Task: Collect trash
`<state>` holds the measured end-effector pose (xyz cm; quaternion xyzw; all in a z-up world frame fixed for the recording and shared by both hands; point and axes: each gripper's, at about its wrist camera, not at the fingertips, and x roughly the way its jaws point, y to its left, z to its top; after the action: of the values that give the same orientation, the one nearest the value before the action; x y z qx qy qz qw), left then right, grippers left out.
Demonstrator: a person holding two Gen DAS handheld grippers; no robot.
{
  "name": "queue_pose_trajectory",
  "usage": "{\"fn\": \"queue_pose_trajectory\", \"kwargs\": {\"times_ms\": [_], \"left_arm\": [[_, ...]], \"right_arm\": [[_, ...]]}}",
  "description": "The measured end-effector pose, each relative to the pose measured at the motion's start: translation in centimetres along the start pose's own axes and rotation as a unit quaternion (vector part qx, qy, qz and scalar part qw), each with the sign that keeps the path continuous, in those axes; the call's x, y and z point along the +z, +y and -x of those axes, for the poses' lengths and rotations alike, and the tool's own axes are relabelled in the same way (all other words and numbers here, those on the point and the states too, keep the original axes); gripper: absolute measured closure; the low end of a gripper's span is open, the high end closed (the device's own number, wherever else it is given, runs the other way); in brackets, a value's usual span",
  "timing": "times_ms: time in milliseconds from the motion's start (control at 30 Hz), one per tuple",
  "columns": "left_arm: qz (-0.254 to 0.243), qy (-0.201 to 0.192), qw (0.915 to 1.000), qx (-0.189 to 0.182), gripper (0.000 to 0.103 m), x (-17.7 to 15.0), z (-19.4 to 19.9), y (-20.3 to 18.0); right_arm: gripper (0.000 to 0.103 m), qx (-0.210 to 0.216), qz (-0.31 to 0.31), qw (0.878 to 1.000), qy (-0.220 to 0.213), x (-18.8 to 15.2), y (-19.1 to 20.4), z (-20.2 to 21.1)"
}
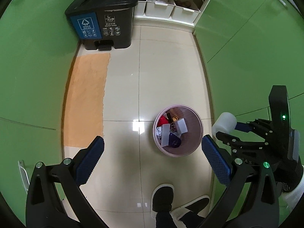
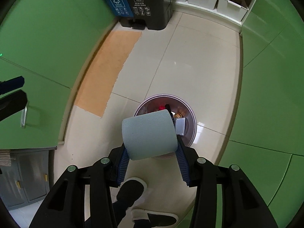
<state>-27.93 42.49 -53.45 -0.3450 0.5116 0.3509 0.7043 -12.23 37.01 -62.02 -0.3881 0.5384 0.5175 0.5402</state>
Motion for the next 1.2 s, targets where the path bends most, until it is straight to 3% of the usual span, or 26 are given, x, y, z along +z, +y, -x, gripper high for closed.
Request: {"fn": "queue_pose_trajectory", "kwargs": {"times_ms": [33,67,167,400,633,967,1200], "left_arm": [[0.0,0.0,1.0,0.0,0.003,0.0,-0.2,0.1],[-0.001,0.0,1.0,0.0,0.003,0.0,-0.3,0.1],[-0.004,-0.003,1.0,-0.003,0.003,0.0,-0.3,0.0],[-0.018,-0.006,0.9998,-0.004,0.003,0.0,1.0,-1.5],[-0.033,-0.019,0.9993,0.0,0.003,0.1,5.3,-3.6],[-0.055,-0.054,0.9969,-0.018,0.003,1.3,19.2,-7.4],[-0.126,-0.101,0.9859,-0.045,0.003,2.0,29.9,-13.7]], "right_arm": [[0.025,-0.002,-0.001,1.0,-0.002,-0.1,-0.1,0.1],[0.015,-0.002,-0.005,1.0,-0.01,-0.1,-0.2,0.1],[0.006,-0.004,-0.014,1.0,-0.011,-0.1,-0.5,-0.2],[0.006,-0.011,-0.04,0.999,0.001,-0.7,-1.1,0.8],[0.006,-0.008,-0.057,0.998,-0.014,-1.4,-0.7,5.7],[0.006,-0.014,-0.107,0.991,-0.073,-3.8,-0.1,22.5],[0.006,-0.042,-0.165,0.974,-0.15,-7.7,-1.2,36.3]]}}
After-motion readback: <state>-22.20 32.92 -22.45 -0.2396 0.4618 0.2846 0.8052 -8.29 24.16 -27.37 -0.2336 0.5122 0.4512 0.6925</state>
